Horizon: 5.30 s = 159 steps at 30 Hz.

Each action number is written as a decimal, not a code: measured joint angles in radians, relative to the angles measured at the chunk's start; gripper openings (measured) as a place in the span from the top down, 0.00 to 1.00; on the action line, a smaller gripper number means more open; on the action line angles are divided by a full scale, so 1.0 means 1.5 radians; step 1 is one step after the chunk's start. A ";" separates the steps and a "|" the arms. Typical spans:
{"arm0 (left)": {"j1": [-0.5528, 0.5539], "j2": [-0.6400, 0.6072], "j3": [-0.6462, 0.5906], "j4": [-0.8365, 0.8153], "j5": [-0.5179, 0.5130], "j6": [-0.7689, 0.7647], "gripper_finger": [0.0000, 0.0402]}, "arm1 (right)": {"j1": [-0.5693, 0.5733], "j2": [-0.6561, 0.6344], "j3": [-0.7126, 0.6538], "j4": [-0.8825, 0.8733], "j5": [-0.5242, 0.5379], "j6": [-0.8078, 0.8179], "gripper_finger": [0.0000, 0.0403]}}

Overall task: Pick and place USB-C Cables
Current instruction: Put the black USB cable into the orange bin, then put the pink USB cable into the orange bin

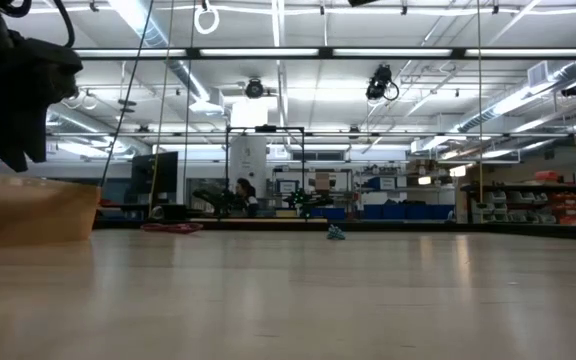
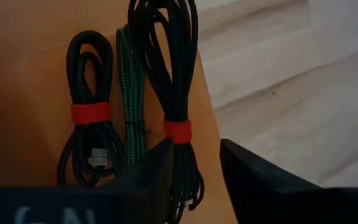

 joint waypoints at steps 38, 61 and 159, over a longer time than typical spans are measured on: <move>0.069 0.041 0.010 0.152 -0.240 0.544 0.59 | 0.010 0.001 0.000 0.003 0.036 0.023 0.49; 0.237 0.107 0.010 0.126 -0.065 0.461 0.59 | 0.010 0.001 0.000 0.006 0.030 0.021 0.49; 0.774 0.250 0.143 0.133 0.185 1.366 0.71 | -0.051 0.001 0.000 -0.026 0.132 0.086 0.49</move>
